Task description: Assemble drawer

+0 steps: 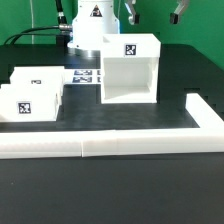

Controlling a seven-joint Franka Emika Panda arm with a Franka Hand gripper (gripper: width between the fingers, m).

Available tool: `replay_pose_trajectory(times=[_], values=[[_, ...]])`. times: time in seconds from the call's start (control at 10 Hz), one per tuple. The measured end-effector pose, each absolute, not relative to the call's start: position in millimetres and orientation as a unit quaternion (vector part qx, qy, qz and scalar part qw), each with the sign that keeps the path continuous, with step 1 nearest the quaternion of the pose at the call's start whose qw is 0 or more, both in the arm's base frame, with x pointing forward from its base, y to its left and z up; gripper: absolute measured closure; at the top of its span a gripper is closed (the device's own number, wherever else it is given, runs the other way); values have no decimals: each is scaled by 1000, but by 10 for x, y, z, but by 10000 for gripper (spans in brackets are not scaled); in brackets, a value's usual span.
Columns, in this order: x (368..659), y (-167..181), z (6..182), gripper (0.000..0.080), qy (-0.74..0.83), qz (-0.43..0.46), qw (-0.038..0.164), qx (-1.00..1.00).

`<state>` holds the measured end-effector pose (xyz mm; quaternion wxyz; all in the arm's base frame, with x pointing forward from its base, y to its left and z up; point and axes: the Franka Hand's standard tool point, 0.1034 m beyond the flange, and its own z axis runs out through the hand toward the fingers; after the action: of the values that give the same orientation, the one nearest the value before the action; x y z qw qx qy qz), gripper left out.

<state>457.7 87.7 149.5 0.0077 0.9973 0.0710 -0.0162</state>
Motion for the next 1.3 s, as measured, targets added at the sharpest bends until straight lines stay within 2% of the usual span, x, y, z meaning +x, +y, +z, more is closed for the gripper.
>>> replay_pose_trajectory(times=[0.1, 0.5, 0.8, 1.2, 1.3], values=[[4509, 873, 1488, 149, 47, -10, -9, 999], [4495, 871, 1463, 149, 47, -12, -8, 999], [4204, 966, 1230, 149, -12, 0, -24, 1000], [4022, 1034, 1002, 149, -16, -12, -25, 999], [4023, 1031, 1001, 235, -16, -13, -25, 999]])
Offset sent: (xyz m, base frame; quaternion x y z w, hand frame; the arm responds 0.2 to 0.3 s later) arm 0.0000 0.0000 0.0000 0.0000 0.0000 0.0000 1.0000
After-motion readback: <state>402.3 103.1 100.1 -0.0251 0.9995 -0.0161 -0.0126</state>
